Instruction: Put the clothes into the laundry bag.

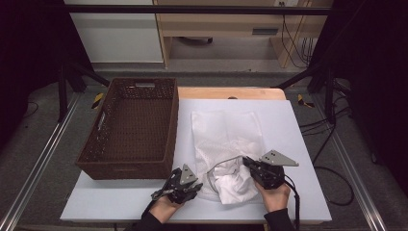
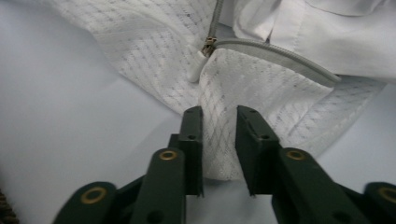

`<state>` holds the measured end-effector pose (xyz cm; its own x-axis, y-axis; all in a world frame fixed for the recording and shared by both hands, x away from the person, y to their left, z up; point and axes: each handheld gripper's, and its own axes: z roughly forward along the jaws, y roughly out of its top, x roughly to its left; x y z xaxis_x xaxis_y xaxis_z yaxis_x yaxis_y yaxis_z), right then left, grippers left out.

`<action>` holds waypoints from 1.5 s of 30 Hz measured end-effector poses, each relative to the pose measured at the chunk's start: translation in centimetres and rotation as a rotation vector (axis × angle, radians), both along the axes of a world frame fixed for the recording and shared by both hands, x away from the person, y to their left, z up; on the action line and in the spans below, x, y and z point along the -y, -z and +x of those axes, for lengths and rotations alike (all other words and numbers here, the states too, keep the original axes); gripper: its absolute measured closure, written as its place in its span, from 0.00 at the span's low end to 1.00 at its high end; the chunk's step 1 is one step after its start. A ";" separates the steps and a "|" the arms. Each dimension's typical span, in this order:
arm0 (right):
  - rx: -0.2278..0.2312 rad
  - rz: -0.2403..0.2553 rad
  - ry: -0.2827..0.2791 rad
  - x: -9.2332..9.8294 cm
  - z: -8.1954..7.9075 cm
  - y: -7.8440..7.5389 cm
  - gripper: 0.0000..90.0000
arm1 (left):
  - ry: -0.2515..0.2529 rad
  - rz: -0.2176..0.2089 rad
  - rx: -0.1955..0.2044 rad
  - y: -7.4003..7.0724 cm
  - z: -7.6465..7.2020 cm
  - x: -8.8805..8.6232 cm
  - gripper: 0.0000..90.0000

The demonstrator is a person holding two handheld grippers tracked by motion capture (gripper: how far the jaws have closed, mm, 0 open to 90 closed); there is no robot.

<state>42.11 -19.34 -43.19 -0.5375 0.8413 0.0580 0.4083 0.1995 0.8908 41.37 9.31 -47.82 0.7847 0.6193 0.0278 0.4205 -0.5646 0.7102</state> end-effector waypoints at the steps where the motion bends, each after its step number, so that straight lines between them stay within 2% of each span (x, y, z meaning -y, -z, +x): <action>1: -0.003 -0.001 0.001 0.0 0.0 0.0 0.98 | -0.002 -0.002 -0.003 0.0 -0.1 0.1 0.89; 2: -0.001 -0.004 0.000 -0.1 0.0 0.1 0.98 | -0.001 0.001 0.003 0.0 -0.2 0.1 0.94; 4: -0.002 -0.005 0.000 -0.1 0.0 0.1 0.98 | -0.006 0.008 0.017 0.0 -0.5 0.1 0.97; 6: -0.002 -0.006 0.000 -0.1 0.0 0.1 0.98 | -0.016 -0.007 0.009 0.1 -0.6 0.0 0.97; 11: 0.000 -0.012 0.000 0.0 0.0 0.2 0.97 | -0.018 -0.001 0.023 0.1 -1.2 -0.1 0.97; 17: 0.004 -0.004 0.000 0.2 -0.7 -0.2 0.68 | -0.008 -0.011 0.033 0.4 -1.2 -0.2 0.97; 21: 0.025 0.019 -0.014 0.7 -1.9 -0.8 0.54 | -0.011 -0.026 0.028 0.4 -1.2 -0.3 0.97; 27: 0.037 0.000 -0.025 1.3 -3.9 -1.0 0.48 | -0.018 -0.029 0.043 0.6 -1.4 -0.3 0.97; 30: 0.019 0.009 -0.038 1.6 -4.8 -0.8 0.48 | -0.020 -0.047 0.036 0.7 -1.3 -0.5 0.97; 33: -0.027 0.009 -0.061 1.4 -5.0 -0.3 0.50 | -0.021 -0.053 0.035 0.7 -1.3 -0.5 0.97; 36: -0.070 -0.043 -0.064 0.5 -4.7 1.1 0.51 | -0.021 -0.049 0.036 0.7 -1.3 -0.5 0.96; 40: -0.103 -0.075 -0.054 -0.2 -3.8 2.4 0.67 | -0.019 -0.050 0.029 0.6 -1.2 -0.5 0.96; 45: -0.153 -0.098 -0.047 -1.2 -1.8 3.2 0.85 | -0.024 -0.048 0.028 0.6 -1.2 -0.5 0.97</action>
